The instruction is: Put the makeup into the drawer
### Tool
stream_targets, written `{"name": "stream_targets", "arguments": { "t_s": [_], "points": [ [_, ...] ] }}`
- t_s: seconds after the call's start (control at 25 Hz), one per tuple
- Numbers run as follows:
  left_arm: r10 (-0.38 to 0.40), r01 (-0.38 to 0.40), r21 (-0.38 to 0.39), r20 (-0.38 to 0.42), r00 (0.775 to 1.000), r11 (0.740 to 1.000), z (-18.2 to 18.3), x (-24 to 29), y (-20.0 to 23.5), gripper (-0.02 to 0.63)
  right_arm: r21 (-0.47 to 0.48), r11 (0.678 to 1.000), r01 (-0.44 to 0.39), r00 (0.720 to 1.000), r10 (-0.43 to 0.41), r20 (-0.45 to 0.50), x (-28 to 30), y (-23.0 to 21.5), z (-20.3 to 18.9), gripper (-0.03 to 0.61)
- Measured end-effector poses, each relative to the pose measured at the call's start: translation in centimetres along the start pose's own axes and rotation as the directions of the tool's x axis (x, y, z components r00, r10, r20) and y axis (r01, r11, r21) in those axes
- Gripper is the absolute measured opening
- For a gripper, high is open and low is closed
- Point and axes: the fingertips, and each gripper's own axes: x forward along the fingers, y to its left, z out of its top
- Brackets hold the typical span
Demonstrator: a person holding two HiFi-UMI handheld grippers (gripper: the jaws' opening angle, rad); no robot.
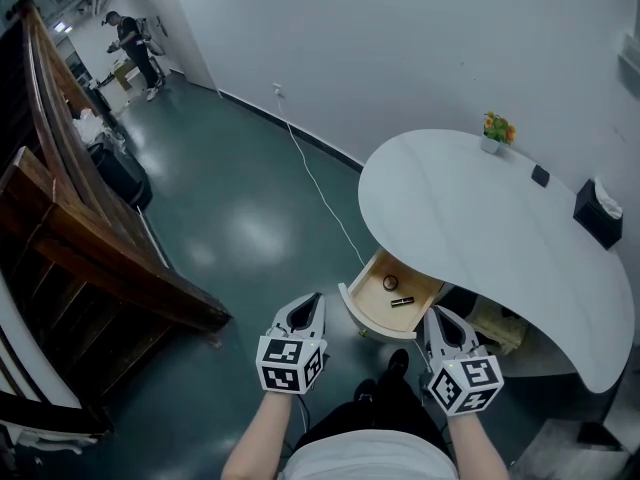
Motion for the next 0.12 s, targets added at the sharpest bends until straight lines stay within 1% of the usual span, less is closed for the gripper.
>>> {"name": "stream_targets", "arguments": {
  "t_s": [0.12],
  "points": [
    [0.006, -0.006, 0.001, 0.004, 1.000, 1.000, 0.04, -0.19, -0.12, 0.004, -0.001, 1.000, 0.001, 1.000, -0.001, -0.002, -0.16, -0.01, -0.08, 0.002]
  ]
}}
